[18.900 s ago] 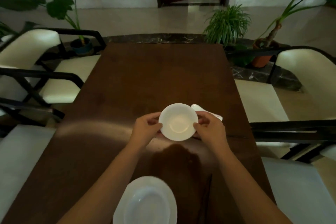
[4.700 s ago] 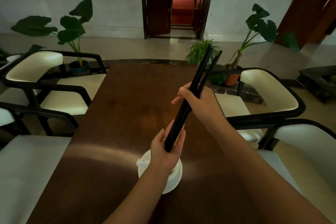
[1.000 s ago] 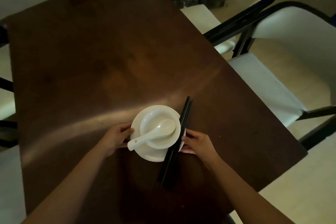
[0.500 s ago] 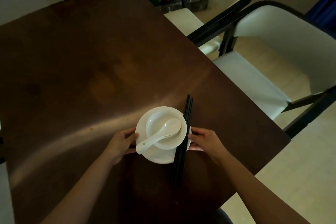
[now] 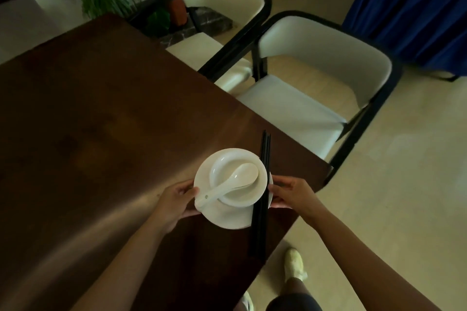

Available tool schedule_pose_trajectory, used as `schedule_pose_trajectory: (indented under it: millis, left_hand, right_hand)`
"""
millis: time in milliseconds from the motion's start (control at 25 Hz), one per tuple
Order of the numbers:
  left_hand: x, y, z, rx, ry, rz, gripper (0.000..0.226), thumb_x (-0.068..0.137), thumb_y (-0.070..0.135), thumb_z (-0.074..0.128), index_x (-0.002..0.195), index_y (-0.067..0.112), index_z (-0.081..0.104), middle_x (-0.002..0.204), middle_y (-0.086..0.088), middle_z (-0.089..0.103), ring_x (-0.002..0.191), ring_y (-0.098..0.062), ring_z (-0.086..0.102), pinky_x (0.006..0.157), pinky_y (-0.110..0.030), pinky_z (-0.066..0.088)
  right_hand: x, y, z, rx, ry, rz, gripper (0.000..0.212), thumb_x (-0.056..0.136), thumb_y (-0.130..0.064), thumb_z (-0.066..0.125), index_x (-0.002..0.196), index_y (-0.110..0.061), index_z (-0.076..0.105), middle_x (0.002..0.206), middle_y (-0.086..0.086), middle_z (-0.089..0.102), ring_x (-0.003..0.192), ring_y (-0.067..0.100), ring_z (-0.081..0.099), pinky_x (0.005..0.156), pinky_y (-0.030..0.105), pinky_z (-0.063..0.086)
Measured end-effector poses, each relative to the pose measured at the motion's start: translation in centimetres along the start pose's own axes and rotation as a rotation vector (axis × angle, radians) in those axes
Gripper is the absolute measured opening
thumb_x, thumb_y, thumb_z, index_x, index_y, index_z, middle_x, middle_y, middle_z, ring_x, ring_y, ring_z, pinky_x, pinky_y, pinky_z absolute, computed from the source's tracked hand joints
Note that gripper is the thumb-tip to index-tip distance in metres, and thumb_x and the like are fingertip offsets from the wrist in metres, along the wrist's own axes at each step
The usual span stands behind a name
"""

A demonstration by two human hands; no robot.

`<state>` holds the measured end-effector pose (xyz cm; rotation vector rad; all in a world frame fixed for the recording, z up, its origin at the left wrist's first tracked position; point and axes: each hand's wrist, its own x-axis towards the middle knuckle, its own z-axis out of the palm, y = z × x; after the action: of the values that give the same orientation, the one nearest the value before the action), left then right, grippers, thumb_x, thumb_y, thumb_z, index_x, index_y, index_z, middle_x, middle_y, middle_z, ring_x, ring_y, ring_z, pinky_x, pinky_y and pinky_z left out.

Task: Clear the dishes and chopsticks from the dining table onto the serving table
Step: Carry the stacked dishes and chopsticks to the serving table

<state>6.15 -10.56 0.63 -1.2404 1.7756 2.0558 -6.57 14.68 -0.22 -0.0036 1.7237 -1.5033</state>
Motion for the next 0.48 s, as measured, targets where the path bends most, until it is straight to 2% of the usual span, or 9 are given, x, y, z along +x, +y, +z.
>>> schedule_pose_trajectory:
  millis: [200, 400, 480]
  left_hand:
    - [-0.8, 2.4, 10.3, 0.063, -0.121, 0.052, 0.027, 0.090, 0.003, 0.052, 0.102, 0.024, 0.065, 0.105, -0.004, 0.067, 0.095, -0.024, 0.065, 0.060, -0.033, 0.060]
    - [-2.5, 4.0, 24.4, 0.128, -0.241, 0.140, 0.031, 0.089, 0.000, 0.055, 0.117, 0.011, 0.062, 0.111, -0.012, 0.067, 0.100, -0.029, 0.066, 0.068, -0.037, 0.060]
    - [-3.2, 4.4, 30.5, 0.156, -0.284, 0.185, 0.032, 0.087, -0.005, 0.057, 0.117, 0.005, 0.062, 0.108, -0.015, 0.069, 0.096, -0.032, 0.067, 0.072, -0.040, 0.058]
  right_hand:
    - [-4.1, -0.4, -9.6, 0.024, 0.118, -0.044, 0.023, 0.083, -0.009, 0.066, 0.092, -0.030, 0.070, 0.075, 0.000, 0.077, 0.072, 0.020, 0.074, 0.057, 0.022, 0.057]
    - [-8.4, -0.9, -23.0, 0.014, 0.223, -0.078, 0.019, 0.083, -0.010, 0.065, 0.092, -0.025, 0.071, 0.066, 0.004, 0.075, 0.064, 0.019, 0.073, 0.055, 0.021, 0.056]
    - [-10.3, -1.2, -28.7, 0.010, 0.260, -0.087, 0.020, 0.083, -0.010, 0.065, 0.091, -0.027, 0.071, 0.066, 0.005, 0.075, 0.064, 0.020, 0.073, 0.056, 0.021, 0.057]
